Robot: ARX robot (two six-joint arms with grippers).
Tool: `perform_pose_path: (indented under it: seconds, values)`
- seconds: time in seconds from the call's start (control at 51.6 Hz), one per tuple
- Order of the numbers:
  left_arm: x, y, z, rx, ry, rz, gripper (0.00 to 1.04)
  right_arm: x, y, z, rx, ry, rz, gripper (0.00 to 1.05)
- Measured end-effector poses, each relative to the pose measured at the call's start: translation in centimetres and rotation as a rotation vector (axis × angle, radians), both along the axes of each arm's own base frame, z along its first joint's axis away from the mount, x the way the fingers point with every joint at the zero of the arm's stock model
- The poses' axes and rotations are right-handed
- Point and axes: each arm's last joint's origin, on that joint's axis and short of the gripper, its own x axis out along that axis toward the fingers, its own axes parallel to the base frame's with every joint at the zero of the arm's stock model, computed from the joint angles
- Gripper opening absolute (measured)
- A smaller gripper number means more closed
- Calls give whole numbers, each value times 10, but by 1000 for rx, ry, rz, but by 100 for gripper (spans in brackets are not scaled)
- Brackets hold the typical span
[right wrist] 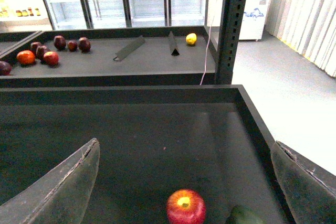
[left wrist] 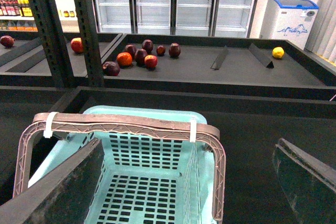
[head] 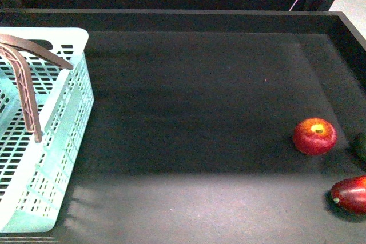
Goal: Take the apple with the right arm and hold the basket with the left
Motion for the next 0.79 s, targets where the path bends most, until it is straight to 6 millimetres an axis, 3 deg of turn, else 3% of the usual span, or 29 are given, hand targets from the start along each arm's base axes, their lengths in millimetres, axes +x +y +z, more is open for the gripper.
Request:
perform_pose_path:
  seconds: [0.794]
  values:
    - [0, 0, 0, 0, 0, 0, 98, 0, 0, 0, 0, 0, 0, 96]
